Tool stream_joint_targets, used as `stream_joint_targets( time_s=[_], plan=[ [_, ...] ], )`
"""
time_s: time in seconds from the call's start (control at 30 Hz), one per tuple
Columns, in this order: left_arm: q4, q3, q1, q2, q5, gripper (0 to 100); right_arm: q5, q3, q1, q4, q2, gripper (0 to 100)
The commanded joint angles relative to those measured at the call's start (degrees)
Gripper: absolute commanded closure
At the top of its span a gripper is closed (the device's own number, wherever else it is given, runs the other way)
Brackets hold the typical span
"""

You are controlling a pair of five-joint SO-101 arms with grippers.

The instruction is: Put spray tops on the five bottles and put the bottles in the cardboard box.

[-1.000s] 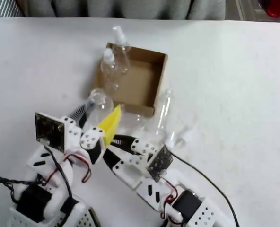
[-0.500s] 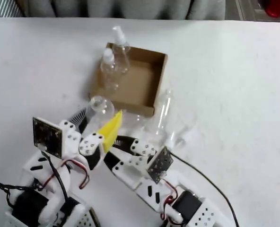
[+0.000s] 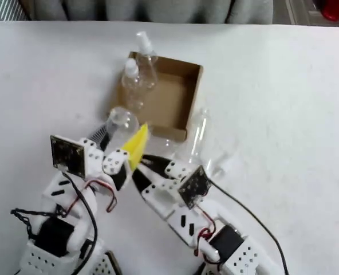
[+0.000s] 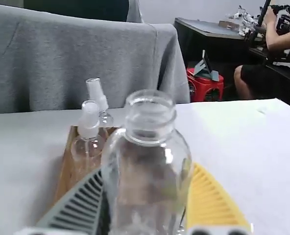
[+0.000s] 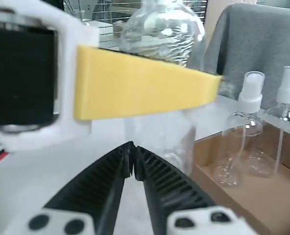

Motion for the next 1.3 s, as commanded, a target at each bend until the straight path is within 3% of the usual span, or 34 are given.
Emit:
stream_joint_targets(
  time_s=[0.0,0.23,0.57,0.8,0.93,1.27],
  plan=[
    [-4.31,-0.26,-8.92,-1.89,0.09,98,0.44,-1.14,2.68,1.01,-0.4,98.2],
    [-5.36,-0.79,-11.56,-0.48,0.18,98,0.7,-1.49,2.95,4.09,-0.48,98.3],
    [-4.4,-12.31,-18.59,24.48,0.26,98,0.79,-8.26,11.03,17.71,-0.31,98.3],
    [-4.4,-12.22,-18.95,25.8,0.26,98,0.79,-8.88,11.38,17.98,1.01,98.3],
    [-5.36,-12.31,-19.03,25.8,0.53,98,0.26,-14.15,12.7,19.12,11.03,98.3],
    [-17.93,-7.56,-24.48,26.24,0.62,98,3.16,-27.78,17.89,20.44,41.27,98.1]
  ],
)
